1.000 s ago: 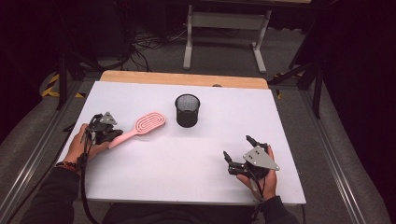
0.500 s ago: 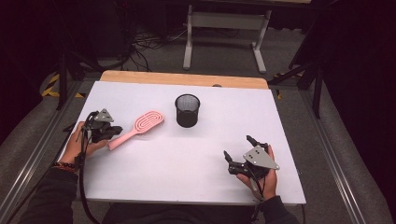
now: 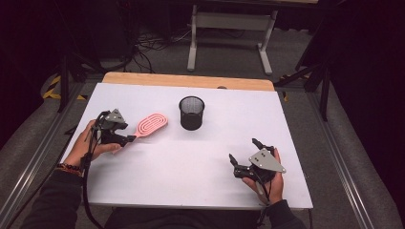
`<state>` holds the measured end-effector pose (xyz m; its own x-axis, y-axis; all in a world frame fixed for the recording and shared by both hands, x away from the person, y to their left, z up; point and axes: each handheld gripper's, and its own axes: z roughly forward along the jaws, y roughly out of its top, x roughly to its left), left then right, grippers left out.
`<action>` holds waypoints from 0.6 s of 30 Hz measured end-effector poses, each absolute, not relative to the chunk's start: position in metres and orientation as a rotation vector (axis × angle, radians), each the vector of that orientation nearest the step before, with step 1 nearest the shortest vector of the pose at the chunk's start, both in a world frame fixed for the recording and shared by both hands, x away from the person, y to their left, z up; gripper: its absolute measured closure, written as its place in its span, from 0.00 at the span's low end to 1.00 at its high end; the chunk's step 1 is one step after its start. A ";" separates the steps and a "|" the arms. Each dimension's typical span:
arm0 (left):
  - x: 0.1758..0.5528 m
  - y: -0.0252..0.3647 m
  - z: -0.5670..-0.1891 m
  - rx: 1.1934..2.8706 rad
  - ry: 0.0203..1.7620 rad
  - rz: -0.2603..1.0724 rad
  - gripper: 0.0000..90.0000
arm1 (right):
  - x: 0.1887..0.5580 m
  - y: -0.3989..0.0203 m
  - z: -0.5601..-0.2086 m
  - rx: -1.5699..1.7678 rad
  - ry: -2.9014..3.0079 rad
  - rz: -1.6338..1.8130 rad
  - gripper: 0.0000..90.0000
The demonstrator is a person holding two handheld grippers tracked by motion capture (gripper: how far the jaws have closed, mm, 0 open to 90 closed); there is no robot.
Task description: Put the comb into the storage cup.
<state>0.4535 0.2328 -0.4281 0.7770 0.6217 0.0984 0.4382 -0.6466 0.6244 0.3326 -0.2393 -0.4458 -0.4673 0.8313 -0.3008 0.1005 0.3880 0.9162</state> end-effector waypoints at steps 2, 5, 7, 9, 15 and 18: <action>0.455 0.230 -0.429 2.395 0.795 0.400 0.33 | 0.333 -0.239 -0.446 0.807 1.839 1.139 0.09; 0.460 0.226 -0.433 2.435 0.801 0.325 0.24 | 0.333 -0.239 -0.447 0.807 1.850 1.140 0.09; 0.464 0.222 -0.435 2.478 0.797 0.290 0.20 | 0.333 -0.237 -0.447 0.803 1.859 1.135 0.09; 0.467 0.219 -0.437 2.518 0.806 0.302 0.17 | 0.334 -0.237 -0.448 0.799 1.863 1.131 0.09; 0.480 0.212 -0.442 2.548 0.855 0.261 0.18 | 0.334 -0.235 -0.448 0.798 1.867 1.126 0.09; 0.486 0.210 -0.446 2.581 0.897 0.205 0.28 | 0.334 -0.236 -0.449 0.803 1.869 1.123 0.09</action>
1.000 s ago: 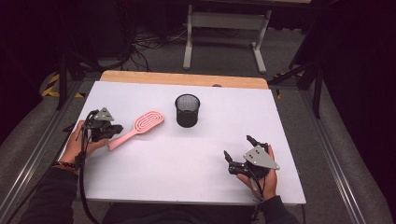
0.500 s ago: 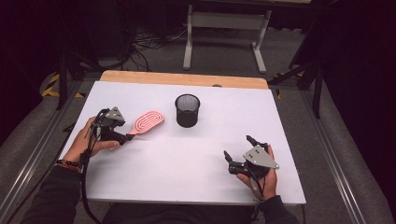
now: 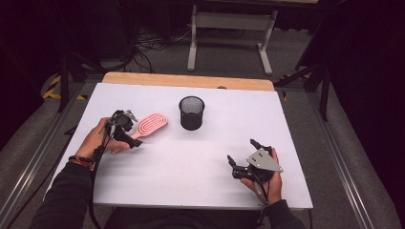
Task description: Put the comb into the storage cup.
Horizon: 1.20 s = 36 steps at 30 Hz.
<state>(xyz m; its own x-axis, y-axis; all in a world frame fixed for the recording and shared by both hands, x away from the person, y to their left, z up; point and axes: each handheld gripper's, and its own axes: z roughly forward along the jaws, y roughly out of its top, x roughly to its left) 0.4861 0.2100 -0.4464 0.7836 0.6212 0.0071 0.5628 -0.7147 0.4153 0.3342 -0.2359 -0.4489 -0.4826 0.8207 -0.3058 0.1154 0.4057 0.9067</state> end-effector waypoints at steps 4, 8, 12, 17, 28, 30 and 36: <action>0.490 0.211 -0.449 2.583 0.921 0.176 0.41 | 0.335 -0.236 -0.449 0.801 1.874 1.121 0.09; 0.491 0.212 -0.449 2.561 0.916 0.182 0.60 | 0.335 -0.235 -0.450 0.798 1.883 1.117 0.09; 0.491 0.210 -0.449 2.557 0.897 0.196 0.69 | 0.335 -0.233 -0.451 0.791 1.892 1.115 0.09; 0.489 0.210 -0.450 2.545 0.877 0.226 0.75 | 0.335 -0.234 -0.451 0.791 1.893 1.112 0.09; 0.477 0.208 -0.453 2.517 0.849 0.337 0.77 | 0.334 -0.233 -0.451 0.782 1.893 1.107 0.09; 0.475 0.209 -0.455 2.494 0.859 0.351 0.77 | 0.334 -0.234 -0.450 0.780 1.892 1.107 0.09; 0.468 0.216 -0.457 2.411 0.875 0.448 0.77 | 0.334 -0.233 -0.451 0.777 1.891 1.098 0.09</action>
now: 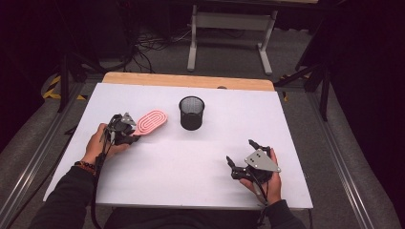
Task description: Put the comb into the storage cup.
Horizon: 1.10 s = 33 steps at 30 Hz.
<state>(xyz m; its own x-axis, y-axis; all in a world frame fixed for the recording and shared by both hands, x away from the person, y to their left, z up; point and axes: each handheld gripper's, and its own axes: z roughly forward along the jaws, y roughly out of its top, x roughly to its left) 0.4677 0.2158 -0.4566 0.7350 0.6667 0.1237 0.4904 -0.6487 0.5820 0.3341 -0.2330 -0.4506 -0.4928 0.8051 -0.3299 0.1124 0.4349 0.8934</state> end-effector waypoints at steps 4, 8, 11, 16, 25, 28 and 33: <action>0.465 0.221 -0.456 2.368 0.881 0.476 0.77 | 0.334 -0.233 -0.451 0.776 1.886 1.090 0.09; 0.461 0.223 -0.453 2.332 0.878 0.505 0.77 | 0.334 -0.233 -0.451 0.781 1.882 1.090 0.09; 0.457 0.225 -0.450 2.306 0.871 0.539 0.77 | 0.334 -0.233 -0.451 0.779 1.880 1.090 0.09; 0.449 0.228 -0.445 2.249 0.862 0.580 0.77 | 0.334 -0.233 -0.450 0.776 1.879 1.089 0.09; 0.438 0.230 -0.436 2.173 0.810 0.646 0.77 | 0.334 -0.234 -0.450 0.779 1.872 1.091 0.09; 0.433 0.228 -0.433 2.139 0.789 0.698 0.77 | 0.334 -0.234 -0.450 0.780 1.870 1.091 0.09; 0.426 0.226 -0.430 2.075 0.772 0.738 0.77 | 0.334 -0.234 -0.450 0.779 1.866 1.092 0.09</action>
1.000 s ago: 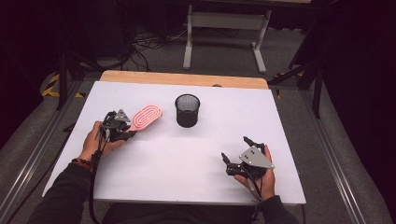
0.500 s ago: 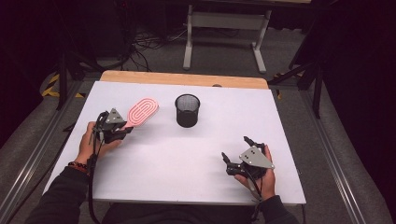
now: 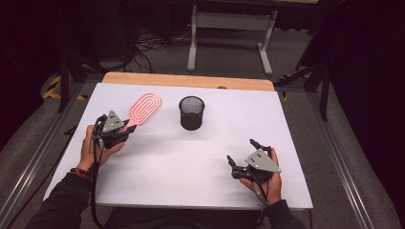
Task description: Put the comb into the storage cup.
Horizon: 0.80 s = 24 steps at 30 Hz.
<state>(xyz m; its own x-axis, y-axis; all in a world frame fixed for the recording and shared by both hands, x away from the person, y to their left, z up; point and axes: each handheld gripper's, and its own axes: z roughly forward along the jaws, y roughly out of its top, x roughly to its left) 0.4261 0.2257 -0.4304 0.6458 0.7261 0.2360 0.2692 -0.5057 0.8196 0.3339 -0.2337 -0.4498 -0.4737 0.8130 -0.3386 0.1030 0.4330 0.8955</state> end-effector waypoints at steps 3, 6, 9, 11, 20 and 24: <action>0.424 0.224 -0.430 2.066 0.755 0.752 0.77 | 0.334 -0.233 -0.450 0.781 1.865 1.093 0.09; 0.422 0.221 -0.429 2.046 0.738 0.756 0.77 | 0.334 -0.233 -0.450 0.784 1.861 1.097 0.09; 0.420 0.218 -0.430 2.032 0.728 0.750 0.77 | 0.335 -0.233 -0.449 0.787 1.861 1.102 0.09; 0.418 0.217 -0.429 2.026 0.723 0.732 0.77 | 0.335 -0.233 -0.448 0.796 1.859 1.116 0.08; 0.401 0.202 -0.422 1.976 0.642 0.734 0.77 | 0.337 -0.231 -0.442 0.816 1.846 1.162 0.08; 0.394 0.193 -0.421 1.962 0.606 0.729 0.77 | 0.337 -0.230 -0.437 0.826 1.832 1.200 0.08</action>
<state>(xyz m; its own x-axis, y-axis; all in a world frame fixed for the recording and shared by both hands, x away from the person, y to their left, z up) 0.3943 0.1932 -0.4213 0.7026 0.6682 0.2448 0.1190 -0.4495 0.8853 0.3373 -0.2296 -0.4371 -0.4850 0.8366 -0.2547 0.1007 0.3427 0.9340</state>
